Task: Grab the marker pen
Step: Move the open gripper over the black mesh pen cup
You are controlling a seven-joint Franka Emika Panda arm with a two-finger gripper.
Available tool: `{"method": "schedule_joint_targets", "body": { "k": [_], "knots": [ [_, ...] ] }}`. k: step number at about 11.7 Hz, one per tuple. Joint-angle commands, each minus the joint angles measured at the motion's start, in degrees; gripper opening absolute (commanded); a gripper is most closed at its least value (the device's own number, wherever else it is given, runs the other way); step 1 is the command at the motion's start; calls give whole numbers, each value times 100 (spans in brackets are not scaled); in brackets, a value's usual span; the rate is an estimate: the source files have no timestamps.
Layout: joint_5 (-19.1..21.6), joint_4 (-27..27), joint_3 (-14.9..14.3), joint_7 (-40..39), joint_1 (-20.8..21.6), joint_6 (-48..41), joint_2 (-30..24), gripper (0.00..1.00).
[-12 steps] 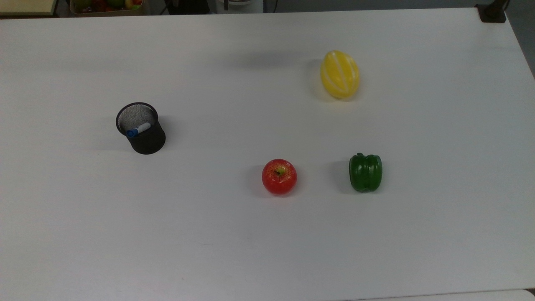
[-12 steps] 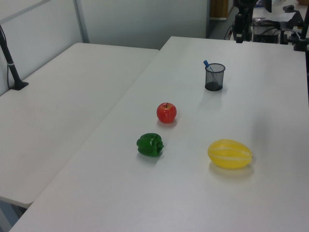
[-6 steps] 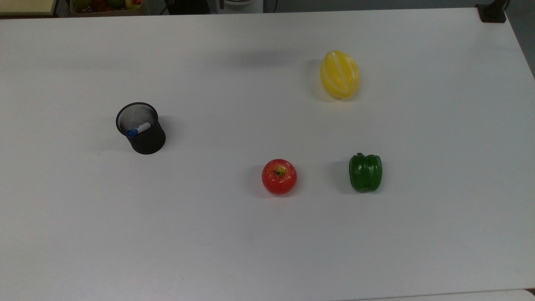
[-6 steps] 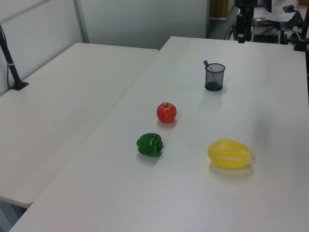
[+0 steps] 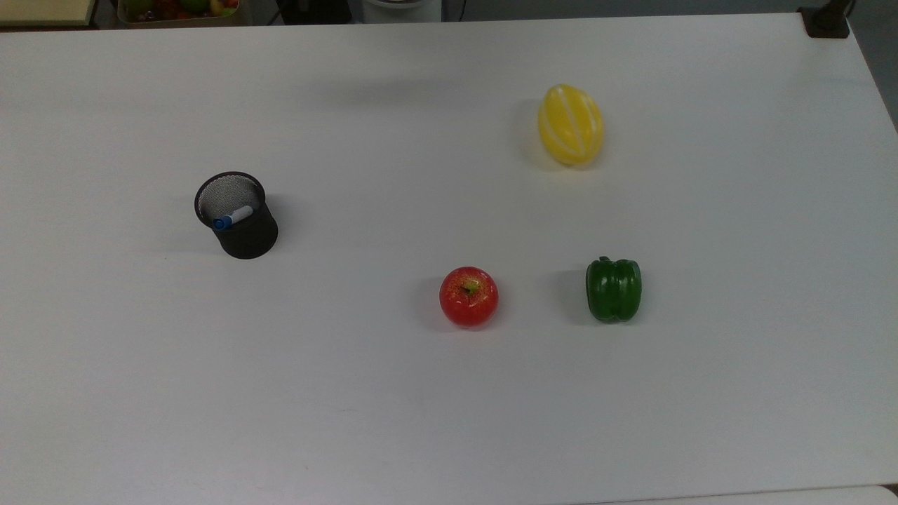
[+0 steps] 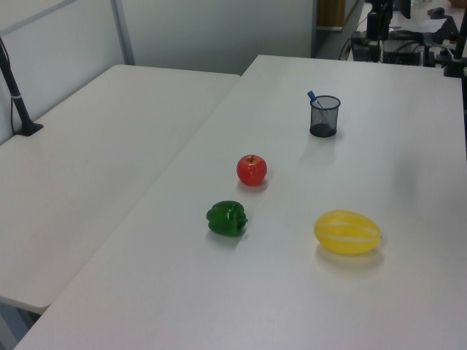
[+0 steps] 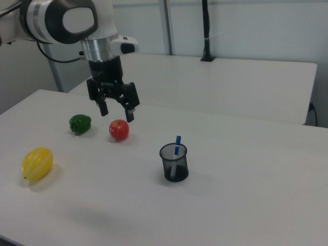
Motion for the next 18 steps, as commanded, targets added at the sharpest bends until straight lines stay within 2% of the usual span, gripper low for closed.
{"method": "schedule_joint_targets", "body": {
  "k": [1,3,7,13,18],
  "knots": [
    [-27,113,-5,-305,-483,513,152,100],
    [-27,104,-5,-305,-651,1118,318,100],
    [-27,78,-5,-226,-669,2471,836,100],
    [-97,60,48,-217,-572,3423,1662,100],
    [-115,60,57,-112,-291,4275,2304,100]
  ]
}}
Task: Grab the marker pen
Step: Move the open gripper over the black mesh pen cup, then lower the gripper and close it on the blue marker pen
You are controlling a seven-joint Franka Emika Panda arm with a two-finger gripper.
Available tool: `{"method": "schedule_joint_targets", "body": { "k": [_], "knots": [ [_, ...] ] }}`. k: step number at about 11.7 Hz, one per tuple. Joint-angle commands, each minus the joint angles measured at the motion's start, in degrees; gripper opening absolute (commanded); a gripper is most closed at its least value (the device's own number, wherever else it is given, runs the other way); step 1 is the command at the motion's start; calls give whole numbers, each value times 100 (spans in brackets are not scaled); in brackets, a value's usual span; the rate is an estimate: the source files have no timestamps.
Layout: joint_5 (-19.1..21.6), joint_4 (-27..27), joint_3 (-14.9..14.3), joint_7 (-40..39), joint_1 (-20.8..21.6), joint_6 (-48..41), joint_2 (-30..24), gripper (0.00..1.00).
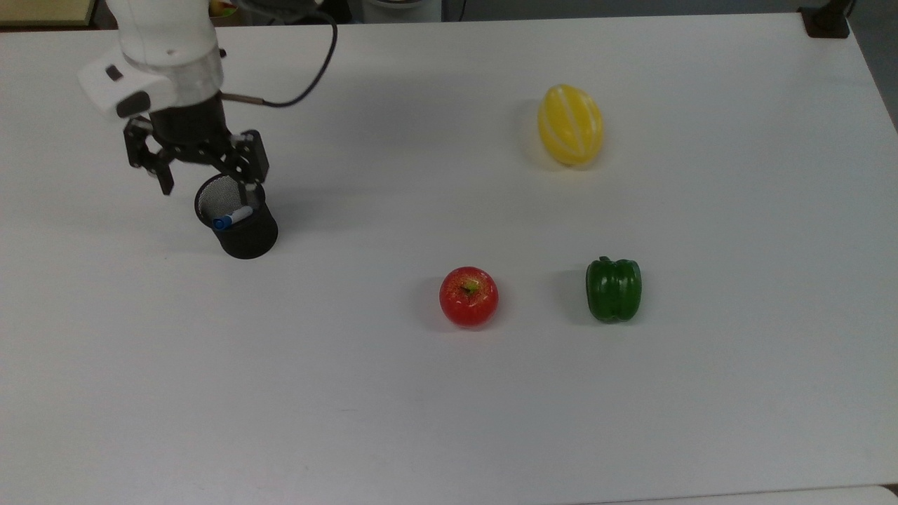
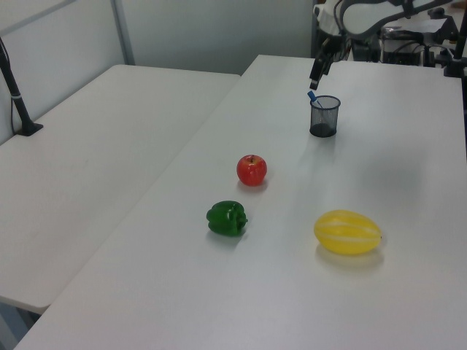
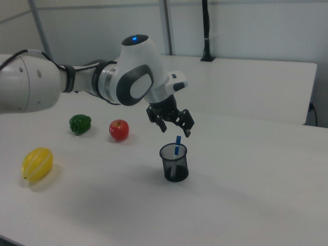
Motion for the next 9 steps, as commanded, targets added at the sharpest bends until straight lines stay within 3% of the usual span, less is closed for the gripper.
{"method": "schedule_joint_targets", "body": {
  "k": [1,3,7,9],
  "knots": [
    [-104,49,-27,109,159,512,342,99],
    [-174,49,-27,109,160,575,404,89],
    [-192,40,-27,109,124,566,396,55],
    [-192,31,-27,109,124,549,405,46]
  ]
}}
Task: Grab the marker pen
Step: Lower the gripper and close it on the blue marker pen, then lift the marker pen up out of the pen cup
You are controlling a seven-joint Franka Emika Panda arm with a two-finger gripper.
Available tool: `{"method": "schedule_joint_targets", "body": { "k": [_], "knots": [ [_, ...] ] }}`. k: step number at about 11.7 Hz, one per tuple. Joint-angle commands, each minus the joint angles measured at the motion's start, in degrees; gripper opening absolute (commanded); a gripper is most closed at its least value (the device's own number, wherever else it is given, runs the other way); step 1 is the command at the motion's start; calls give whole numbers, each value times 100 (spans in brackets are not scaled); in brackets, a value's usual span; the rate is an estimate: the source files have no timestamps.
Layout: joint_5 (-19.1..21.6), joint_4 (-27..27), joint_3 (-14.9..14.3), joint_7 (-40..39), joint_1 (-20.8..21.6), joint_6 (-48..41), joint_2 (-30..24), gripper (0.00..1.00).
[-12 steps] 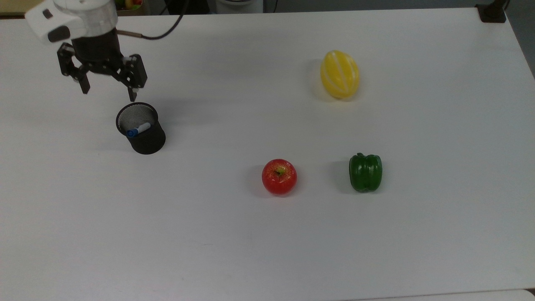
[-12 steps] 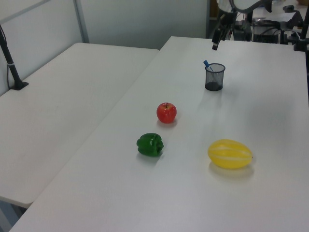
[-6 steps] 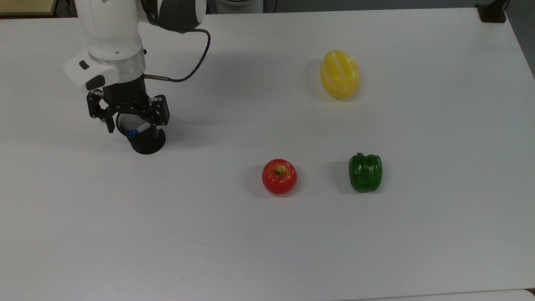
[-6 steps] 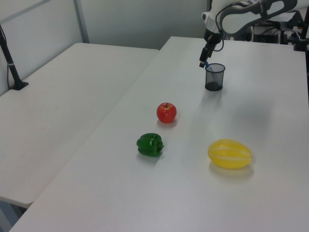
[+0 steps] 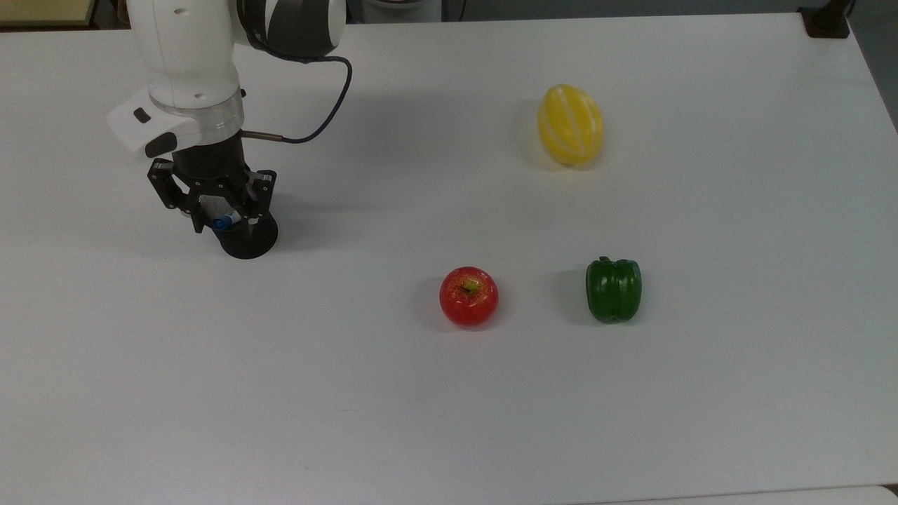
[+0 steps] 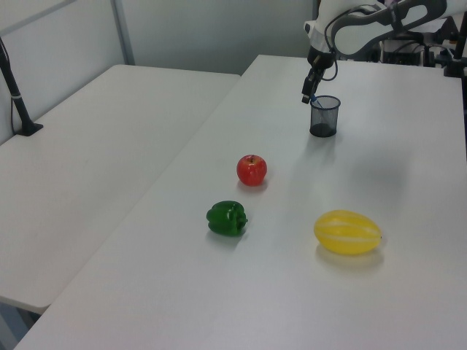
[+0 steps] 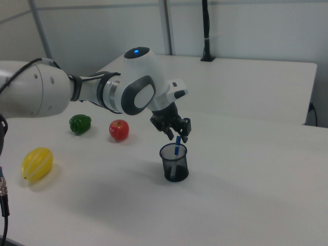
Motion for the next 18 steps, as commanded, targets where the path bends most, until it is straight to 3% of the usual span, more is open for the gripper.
{"method": "schedule_joint_targets", "body": {
  "k": [1,14,18],
  "knots": [
    [-100,12,-26,97,9,58,6,41],
    [-83,12,-26,97,-26,-100,-144,9],
    [-39,29,-26,114,-26,-469,-407,8]
  ]
}}
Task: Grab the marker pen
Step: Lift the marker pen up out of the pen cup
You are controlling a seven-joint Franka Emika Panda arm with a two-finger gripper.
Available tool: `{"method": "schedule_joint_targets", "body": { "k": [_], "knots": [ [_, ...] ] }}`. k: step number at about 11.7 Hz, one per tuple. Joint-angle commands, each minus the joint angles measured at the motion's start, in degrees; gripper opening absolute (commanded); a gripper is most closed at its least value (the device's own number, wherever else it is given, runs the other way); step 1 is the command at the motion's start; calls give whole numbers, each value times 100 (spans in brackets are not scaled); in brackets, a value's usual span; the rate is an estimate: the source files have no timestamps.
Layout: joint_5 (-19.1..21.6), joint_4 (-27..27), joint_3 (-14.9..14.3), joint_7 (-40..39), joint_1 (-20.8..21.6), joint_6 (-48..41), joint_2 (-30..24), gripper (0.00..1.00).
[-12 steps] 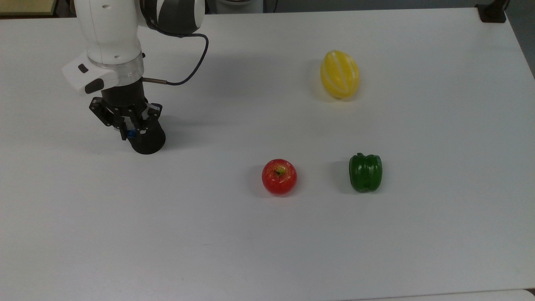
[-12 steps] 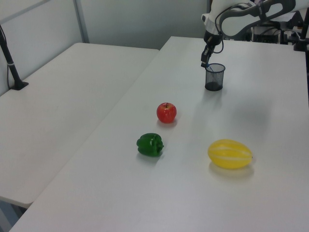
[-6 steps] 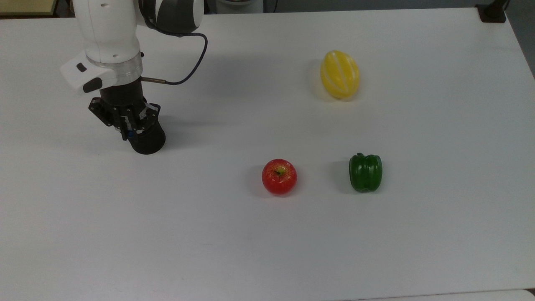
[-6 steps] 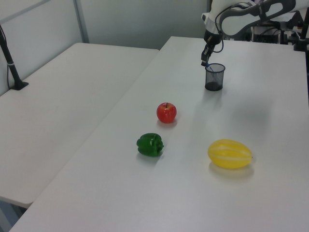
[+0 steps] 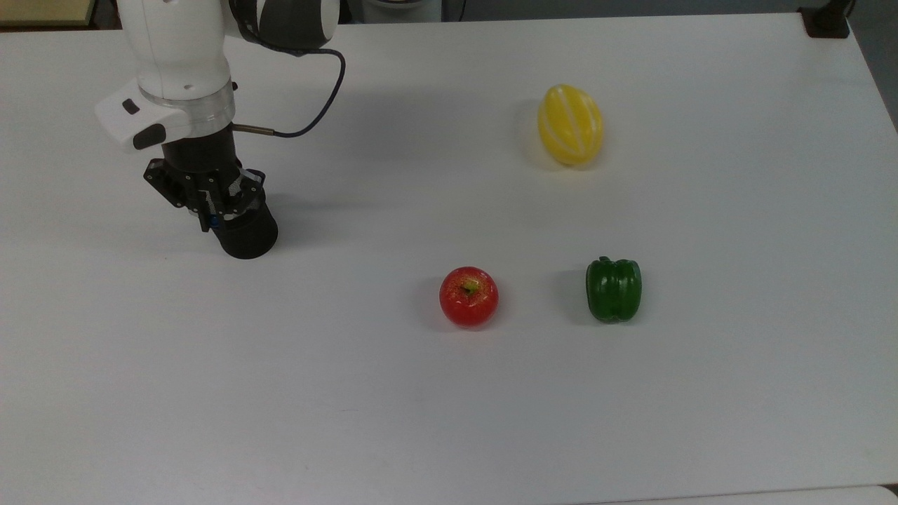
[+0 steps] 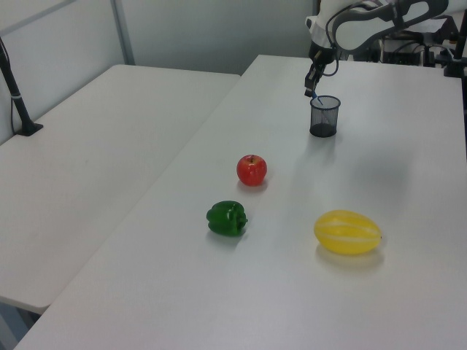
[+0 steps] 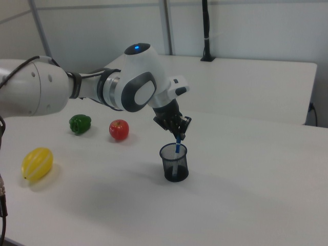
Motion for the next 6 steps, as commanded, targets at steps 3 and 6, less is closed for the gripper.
{"method": "schedule_joint_targets", "body": {
  "k": [3,6],
  "knots": [
    [23,-10,-6,109,16,-455,-671,8],
    [50,8,3,117,42,-446,-1145,8]
  ]
}}
